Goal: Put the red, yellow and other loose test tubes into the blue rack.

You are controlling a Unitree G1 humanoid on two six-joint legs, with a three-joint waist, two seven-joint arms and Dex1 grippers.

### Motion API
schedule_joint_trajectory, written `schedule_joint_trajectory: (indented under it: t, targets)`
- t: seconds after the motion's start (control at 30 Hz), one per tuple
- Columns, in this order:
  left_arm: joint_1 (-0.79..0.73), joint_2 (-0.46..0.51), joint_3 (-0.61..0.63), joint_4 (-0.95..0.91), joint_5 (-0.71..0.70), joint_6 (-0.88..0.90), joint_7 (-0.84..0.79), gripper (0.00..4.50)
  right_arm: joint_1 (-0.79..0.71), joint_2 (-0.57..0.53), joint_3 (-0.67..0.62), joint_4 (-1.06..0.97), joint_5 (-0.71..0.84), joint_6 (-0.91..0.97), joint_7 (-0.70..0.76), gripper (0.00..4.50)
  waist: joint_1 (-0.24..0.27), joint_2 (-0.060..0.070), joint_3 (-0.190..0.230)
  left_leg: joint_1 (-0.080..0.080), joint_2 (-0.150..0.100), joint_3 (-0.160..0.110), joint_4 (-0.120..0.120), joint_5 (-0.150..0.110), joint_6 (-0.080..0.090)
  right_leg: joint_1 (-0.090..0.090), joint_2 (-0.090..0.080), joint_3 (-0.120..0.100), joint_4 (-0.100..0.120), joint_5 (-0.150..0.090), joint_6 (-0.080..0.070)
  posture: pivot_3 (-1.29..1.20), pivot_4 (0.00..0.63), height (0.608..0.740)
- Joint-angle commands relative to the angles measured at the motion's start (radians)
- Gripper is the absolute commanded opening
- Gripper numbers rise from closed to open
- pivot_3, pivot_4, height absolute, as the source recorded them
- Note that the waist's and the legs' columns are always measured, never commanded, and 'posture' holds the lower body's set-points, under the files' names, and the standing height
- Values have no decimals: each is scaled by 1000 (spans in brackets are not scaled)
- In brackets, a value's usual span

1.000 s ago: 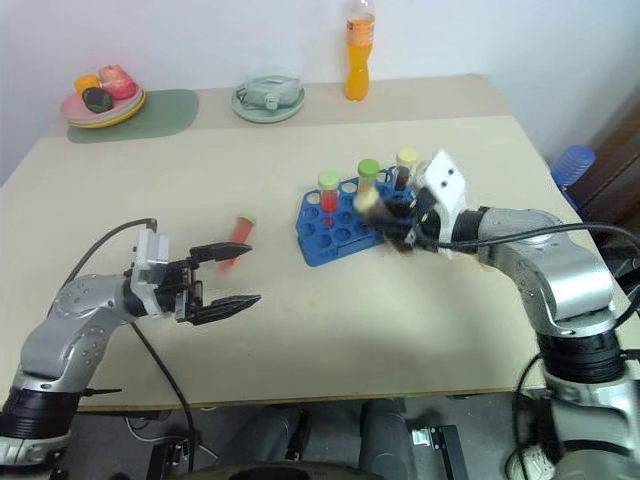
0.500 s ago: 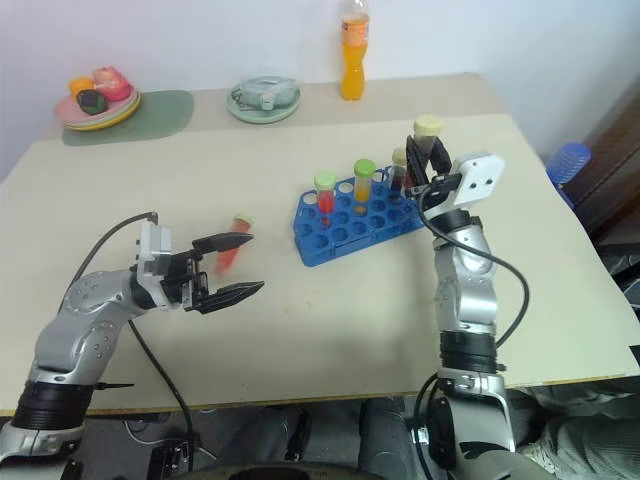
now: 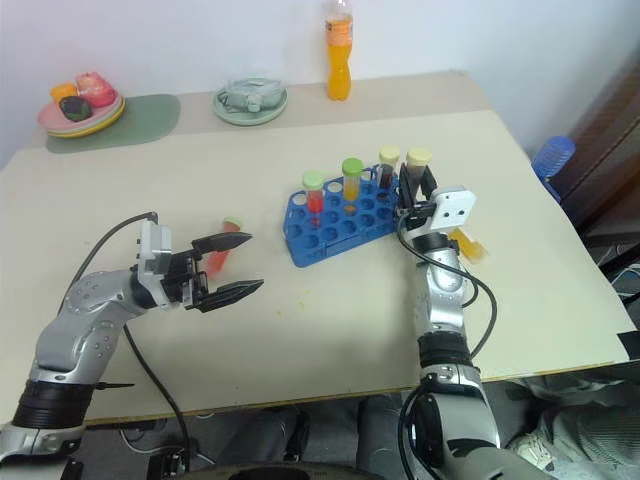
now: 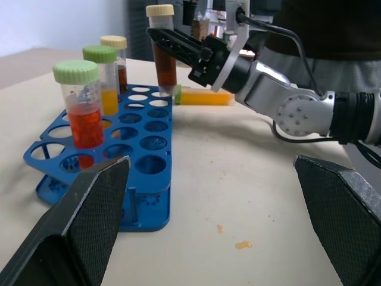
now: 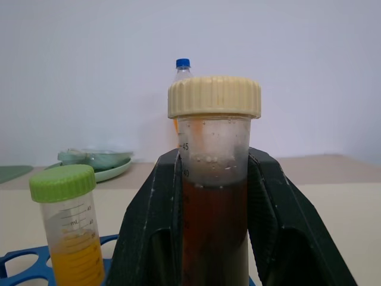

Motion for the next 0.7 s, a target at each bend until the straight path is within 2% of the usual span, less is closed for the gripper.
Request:
schedule_joint_trajectory:
  t: [0.03,0.57,0.7]
  targets:
    - [-3,11,18,-38,-2,-6,3,4500,-23,-19,-9,46,0,-33,-1,814,1,0,0,0,0,0,0,0,0,0,0,0,0,0,0,0,150,740]
    - [1,11,18,-59,-6,5,27,4500,-99,-29,-8,211,5,-91,3,814,-1,0,0,0,0,0,0,0,0,1,0,0,0,0,0,0,150,740]
    - [6,11,17,-70,-7,10,35,4500,-104,-17,-13,216,44,-89,46,814,-2,0,0,0,0,0,0,0,0,1,0,0,0,0,0,0,150,740]
